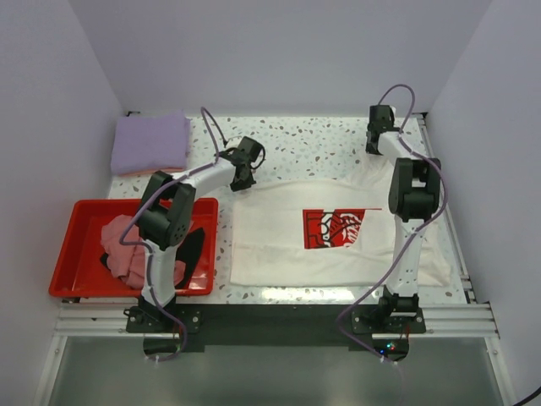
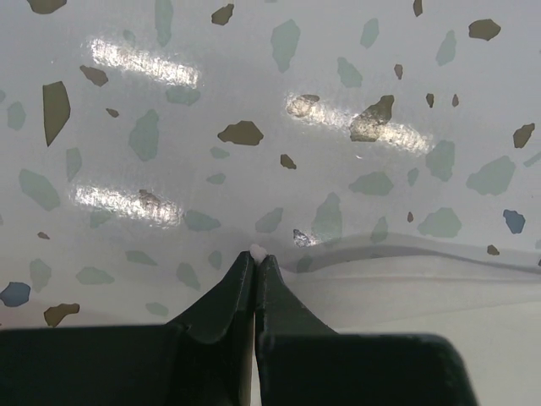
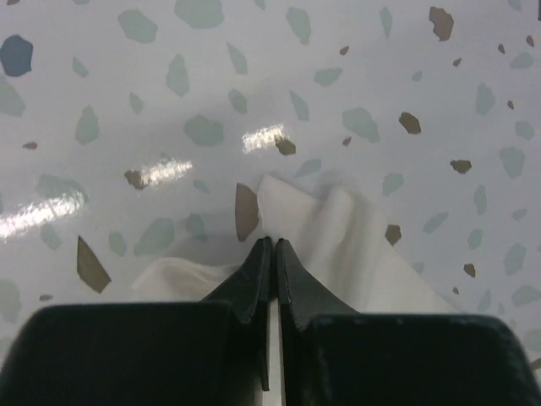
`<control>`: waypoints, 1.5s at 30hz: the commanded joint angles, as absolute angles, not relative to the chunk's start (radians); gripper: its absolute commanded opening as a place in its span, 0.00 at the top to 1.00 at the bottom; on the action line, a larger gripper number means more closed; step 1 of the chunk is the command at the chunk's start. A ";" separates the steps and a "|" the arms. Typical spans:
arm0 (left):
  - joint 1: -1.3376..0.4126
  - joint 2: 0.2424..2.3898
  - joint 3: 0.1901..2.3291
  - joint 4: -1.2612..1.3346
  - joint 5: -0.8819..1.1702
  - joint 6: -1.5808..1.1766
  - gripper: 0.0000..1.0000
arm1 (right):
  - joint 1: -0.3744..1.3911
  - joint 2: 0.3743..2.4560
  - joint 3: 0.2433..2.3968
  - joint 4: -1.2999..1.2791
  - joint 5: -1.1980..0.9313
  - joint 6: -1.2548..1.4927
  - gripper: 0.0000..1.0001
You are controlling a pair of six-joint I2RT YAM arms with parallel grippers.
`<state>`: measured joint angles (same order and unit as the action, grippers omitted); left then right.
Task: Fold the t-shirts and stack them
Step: Fold the tshirt
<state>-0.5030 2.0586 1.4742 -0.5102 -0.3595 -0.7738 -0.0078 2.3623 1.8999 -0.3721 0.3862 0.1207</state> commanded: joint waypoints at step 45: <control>-0.620 1.588 1.019 -0.403 -0.379 -0.807 1.00 | -0.012 0.922 0.920 -0.742 0.660 0.449 1.00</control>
